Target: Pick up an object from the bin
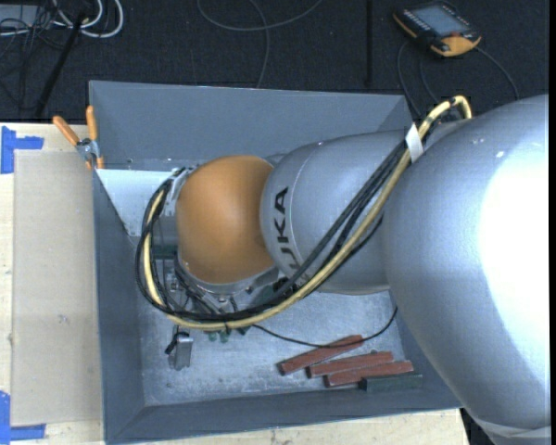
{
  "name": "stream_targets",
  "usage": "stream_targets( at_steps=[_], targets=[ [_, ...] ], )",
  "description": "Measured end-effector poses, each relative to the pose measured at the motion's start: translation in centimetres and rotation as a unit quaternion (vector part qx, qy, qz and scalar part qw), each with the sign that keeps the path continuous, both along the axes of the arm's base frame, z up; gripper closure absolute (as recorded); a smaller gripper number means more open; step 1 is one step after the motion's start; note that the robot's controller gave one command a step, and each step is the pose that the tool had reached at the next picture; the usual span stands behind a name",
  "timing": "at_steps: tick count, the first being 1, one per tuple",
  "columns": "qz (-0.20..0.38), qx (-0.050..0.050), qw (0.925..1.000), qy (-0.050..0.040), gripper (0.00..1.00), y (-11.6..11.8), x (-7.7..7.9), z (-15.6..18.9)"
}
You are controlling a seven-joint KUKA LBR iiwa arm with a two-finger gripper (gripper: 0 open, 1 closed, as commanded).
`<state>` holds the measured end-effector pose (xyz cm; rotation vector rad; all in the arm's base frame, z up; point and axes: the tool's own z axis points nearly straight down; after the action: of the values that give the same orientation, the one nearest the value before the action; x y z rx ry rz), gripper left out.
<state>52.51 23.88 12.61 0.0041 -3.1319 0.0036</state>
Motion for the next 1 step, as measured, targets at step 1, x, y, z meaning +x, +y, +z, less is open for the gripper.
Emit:
stream_targets(
  at_steps=[1],
  targets=[
    [-0.002,0.001,1.0,-0.0037,0.0,-0.07,0.24,0.42]
  ],
)
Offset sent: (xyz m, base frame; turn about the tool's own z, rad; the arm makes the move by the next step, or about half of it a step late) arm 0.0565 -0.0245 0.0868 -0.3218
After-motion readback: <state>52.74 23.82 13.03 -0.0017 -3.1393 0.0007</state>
